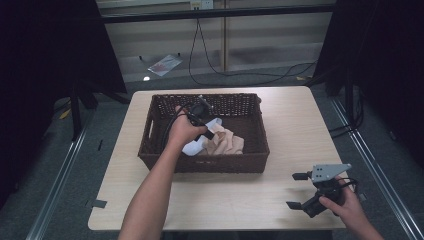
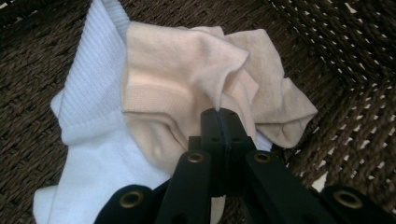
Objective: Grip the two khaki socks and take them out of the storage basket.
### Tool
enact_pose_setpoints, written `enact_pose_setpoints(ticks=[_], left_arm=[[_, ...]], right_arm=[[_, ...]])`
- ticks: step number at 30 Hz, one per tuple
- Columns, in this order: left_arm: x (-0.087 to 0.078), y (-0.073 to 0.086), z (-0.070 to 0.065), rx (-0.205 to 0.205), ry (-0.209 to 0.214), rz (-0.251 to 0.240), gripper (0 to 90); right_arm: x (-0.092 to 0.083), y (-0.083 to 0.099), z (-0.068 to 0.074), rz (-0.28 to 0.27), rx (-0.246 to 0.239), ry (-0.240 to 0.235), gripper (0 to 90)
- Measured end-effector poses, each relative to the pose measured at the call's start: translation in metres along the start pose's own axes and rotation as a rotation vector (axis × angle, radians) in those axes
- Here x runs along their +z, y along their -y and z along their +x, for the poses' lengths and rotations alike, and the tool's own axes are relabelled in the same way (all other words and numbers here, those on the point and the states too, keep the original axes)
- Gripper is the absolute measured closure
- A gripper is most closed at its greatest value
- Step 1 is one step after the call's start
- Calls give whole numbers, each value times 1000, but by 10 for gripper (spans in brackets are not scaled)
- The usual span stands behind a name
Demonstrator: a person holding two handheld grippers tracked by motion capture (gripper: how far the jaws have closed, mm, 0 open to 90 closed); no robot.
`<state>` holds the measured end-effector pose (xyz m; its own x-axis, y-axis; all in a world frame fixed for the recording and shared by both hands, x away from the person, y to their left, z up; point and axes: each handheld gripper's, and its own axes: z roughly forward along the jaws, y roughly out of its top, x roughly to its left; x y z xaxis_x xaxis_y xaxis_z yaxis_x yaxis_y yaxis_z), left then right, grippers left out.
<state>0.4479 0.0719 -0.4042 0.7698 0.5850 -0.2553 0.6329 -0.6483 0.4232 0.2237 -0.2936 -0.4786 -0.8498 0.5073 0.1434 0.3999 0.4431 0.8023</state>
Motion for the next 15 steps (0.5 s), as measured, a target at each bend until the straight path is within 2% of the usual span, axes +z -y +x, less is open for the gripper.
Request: enact_pose_setpoints(ticks=[5, 12, 15], left_arm=[[-6, 0, 0, -12, 18, 0, 900], [-37, -3, 0, -22, 33, 17, 900], [-43, -3, 0, -31, 42, 4, 900]], right_arm=[[-1, 0, 0, 1, 1, -1, 13], [-1, 0, 0, 2, 0, -4, 13], [-1, 0, 0, 0, 6, -3, 13]])
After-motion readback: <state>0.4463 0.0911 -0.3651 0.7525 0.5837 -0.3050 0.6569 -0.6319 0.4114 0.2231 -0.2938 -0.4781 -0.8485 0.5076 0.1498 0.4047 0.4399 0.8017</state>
